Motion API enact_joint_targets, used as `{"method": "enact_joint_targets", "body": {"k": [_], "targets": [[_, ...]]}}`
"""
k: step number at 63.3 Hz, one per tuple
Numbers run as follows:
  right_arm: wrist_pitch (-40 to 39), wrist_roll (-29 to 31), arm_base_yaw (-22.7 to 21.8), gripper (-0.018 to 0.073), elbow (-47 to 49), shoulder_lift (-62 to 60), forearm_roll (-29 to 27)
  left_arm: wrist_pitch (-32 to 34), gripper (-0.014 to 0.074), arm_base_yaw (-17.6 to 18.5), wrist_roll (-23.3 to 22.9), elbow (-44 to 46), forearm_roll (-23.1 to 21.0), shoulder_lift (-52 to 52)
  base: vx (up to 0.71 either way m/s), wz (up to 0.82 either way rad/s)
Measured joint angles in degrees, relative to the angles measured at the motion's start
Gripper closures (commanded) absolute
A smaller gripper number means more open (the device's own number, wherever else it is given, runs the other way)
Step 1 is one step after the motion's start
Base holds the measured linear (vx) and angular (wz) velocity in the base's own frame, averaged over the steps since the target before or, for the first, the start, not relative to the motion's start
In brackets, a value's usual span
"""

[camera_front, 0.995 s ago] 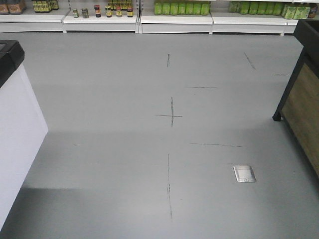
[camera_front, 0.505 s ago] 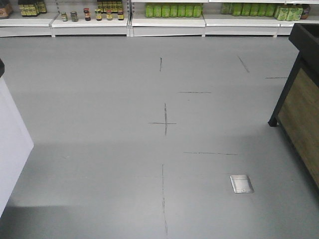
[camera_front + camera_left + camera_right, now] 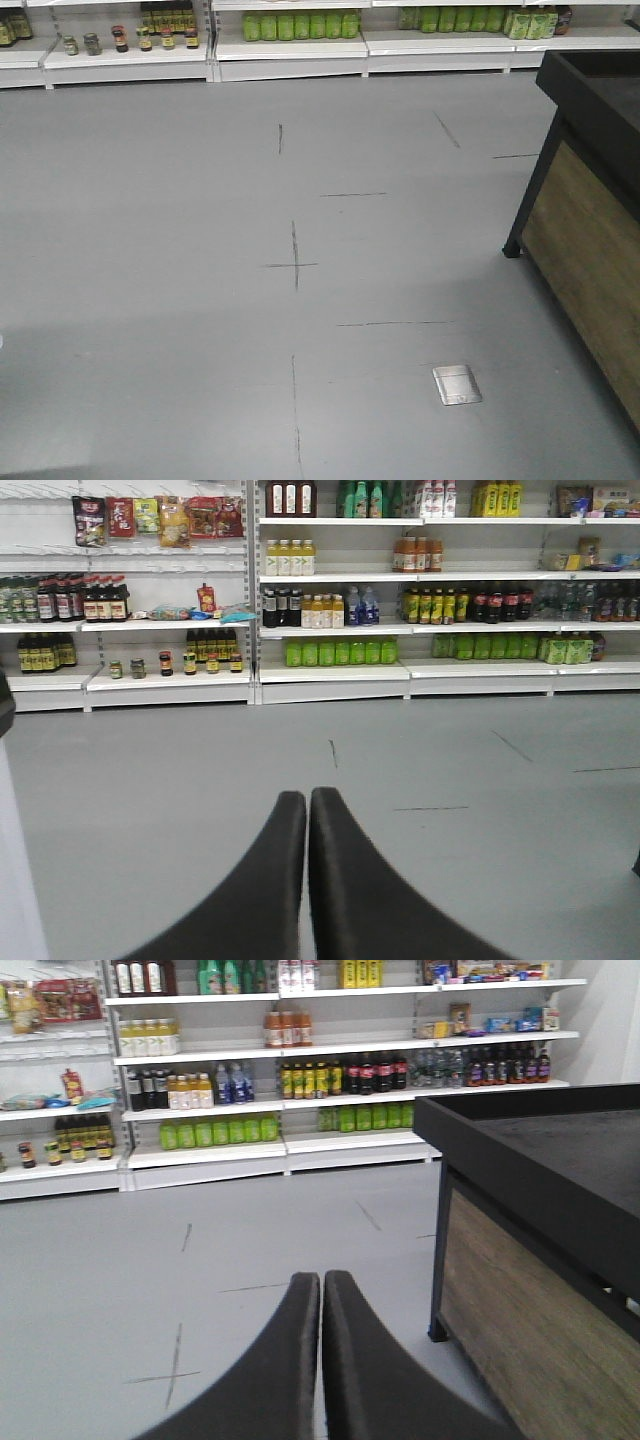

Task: Pick three apples into basket with both arms
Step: 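Drive the base forward and turn toward the fruit display table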

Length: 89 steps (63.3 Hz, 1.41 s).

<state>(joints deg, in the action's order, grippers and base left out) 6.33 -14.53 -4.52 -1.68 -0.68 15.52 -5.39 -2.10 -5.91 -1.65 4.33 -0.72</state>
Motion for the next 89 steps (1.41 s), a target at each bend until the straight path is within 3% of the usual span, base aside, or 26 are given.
{"method": "enact_joint_targets", "body": {"k": [89], "targets": [[0.00,0.00,0.00,0.0564,0.00,0.00,0.00,0.00,0.0603,0.00,0.00,0.00,0.00,0.00,0.15,-0.46]]}}
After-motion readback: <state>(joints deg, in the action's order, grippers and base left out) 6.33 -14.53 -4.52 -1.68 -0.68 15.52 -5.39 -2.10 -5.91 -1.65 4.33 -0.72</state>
